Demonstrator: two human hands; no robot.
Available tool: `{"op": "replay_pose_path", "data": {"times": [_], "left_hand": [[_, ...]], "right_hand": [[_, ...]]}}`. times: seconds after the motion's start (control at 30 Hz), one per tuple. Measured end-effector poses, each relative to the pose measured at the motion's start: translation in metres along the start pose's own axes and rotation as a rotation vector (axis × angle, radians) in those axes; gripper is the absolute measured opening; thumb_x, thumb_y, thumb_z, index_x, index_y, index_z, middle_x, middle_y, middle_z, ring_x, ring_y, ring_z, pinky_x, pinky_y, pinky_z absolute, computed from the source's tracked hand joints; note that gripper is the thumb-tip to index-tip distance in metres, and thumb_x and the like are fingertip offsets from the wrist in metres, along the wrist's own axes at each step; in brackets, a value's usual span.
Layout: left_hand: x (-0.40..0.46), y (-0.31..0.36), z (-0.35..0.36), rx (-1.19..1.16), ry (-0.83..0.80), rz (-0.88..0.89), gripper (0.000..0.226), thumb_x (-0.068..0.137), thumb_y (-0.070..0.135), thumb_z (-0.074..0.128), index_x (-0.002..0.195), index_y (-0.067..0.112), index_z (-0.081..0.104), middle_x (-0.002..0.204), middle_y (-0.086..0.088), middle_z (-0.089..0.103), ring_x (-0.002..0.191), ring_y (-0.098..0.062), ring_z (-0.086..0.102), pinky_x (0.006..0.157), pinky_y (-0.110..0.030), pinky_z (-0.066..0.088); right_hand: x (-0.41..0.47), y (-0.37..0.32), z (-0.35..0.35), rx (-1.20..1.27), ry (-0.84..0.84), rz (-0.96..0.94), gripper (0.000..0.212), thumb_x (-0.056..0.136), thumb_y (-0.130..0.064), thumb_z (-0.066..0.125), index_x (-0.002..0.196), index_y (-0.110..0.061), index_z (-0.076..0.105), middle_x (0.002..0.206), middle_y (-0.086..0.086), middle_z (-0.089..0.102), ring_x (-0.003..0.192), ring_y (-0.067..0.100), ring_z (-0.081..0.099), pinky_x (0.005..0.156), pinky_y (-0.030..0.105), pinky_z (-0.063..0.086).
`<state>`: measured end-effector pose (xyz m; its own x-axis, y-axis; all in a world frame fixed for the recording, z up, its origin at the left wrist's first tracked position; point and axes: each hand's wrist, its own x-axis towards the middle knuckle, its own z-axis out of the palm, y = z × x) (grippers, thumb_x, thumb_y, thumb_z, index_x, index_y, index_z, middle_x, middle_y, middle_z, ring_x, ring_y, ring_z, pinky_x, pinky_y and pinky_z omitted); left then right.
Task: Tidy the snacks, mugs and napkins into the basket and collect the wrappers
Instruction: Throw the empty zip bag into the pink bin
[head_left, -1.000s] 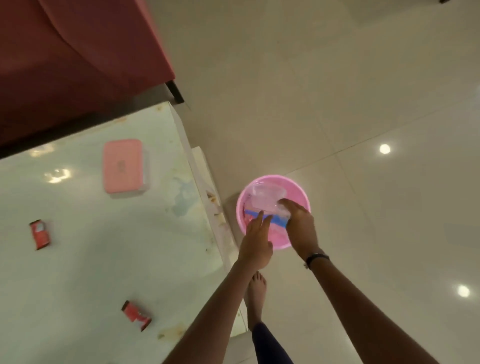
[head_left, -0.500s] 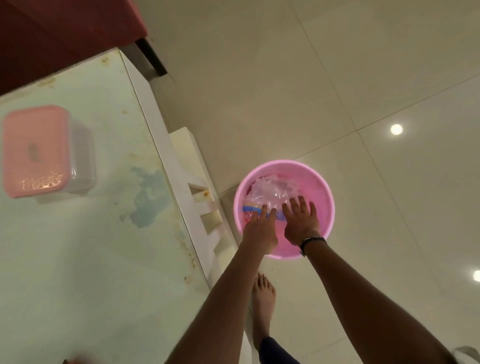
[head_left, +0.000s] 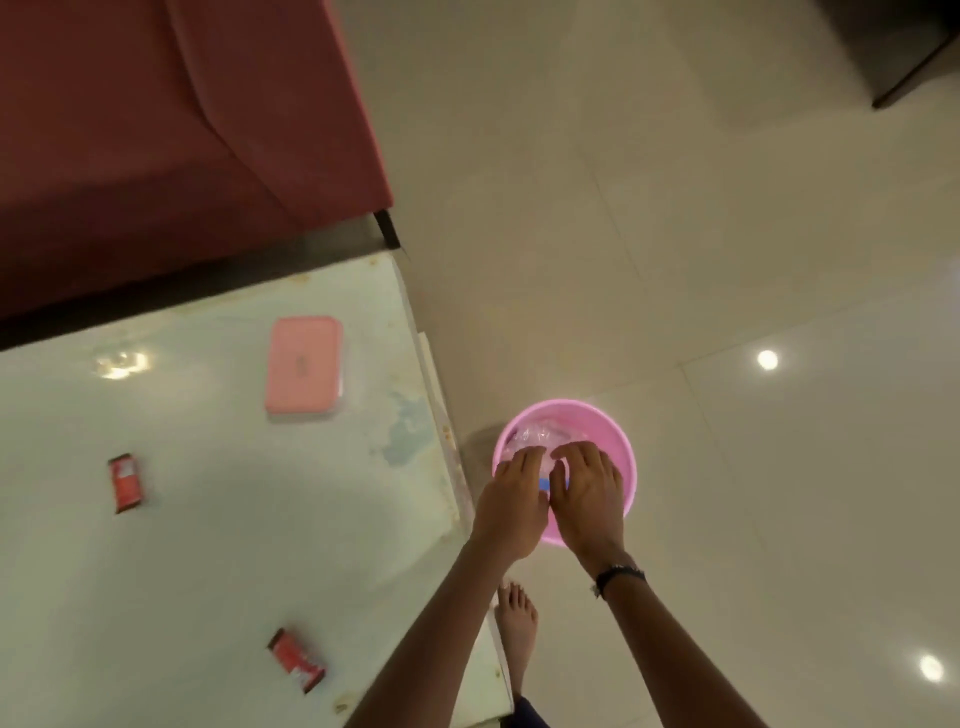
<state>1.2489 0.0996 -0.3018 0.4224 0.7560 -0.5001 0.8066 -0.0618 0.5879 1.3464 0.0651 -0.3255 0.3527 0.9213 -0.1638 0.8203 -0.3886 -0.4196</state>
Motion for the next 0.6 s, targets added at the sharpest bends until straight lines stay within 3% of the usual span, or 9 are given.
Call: {"op": "replay_pose_path", "data": {"times": [0.1, 0.2, 0.37, 0.6], "left_hand": [[-0.035, 0.003, -0.052, -0.057, 0.120, -0.005, 0.041, 0.094, 0.017, 0.046, 0.135, 0.019, 0.039, 0.138, 0.000, 0.049, 0.125, -0.022, 0.048, 0.098, -0.036, 0.047], [-0.078, -0.002, -0.110, -0.113, 0.242, -0.029, 0.037, 0.095, 0.019, 0.042, 0.132, 0.018, 0.041, 0.138, 0.001, 0.048, 0.126, -0.020, 0.045, 0.099, -0.035, 0.043], [-0.164, -0.033, -0.201, -0.166, 0.443, -0.055, 0.036, 0.098, 0.024, 0.038, 0.133, 0.019, 0.041, 0.139, 0.003, 0.048, 0.125, -0.017, 0.047, 0.100, -0.033, 0.044], [-0.300, -0.114, -0.301, -0.312, 0.642, -0.177, 0.029, 0.097, 0.025, 0.041, 0.126, 0.024, 0.045, 0.128, 0.009, 0.056, 0.114, -0.014, 0.057, 0.092, -0.028, 0.049]], "right_hand": [[-0.008, -0.057, -0.038, 0.050, 0.006, -0.067, 0.036, 0.085, -0.022, 0.034, 0.091, -0.011, 0.067, 0.089, 0.006, 0.071, 0.085, 0.025, 0.066, 0.076, 0.035, 0.052], [-0.019, -0.120, -0.065, 0.138, 0.005, -0.104, 0.023, 0.091, -0.011, 0.044, 0.097, -0.013, 0.065, 0.097, 0.002, 0.071, 0.089, 0.022, 0.064, 0.081, 0.031, 0.047], [-0.051, -0.237, -0.103, 0.301, 0.028, -0.209, 0.021, 0.093, -0.008, 0.047, 0.101, -0.012, 0.065, 0.103, 0.002, 0.069, 0.094, 0.022, 0.063, 0.082, 0.035, 0.051], [-0.130, -0.398, -0.120, 0.399, -0.079, -0.367, 0.020, 0.095, -0.012, 0.045, 0.104, -0.015, 0.063, 0.107, -0.003, 0.067, 0.099, 0.014, 0.061, 0.083, 0.018, 0.042]]}}
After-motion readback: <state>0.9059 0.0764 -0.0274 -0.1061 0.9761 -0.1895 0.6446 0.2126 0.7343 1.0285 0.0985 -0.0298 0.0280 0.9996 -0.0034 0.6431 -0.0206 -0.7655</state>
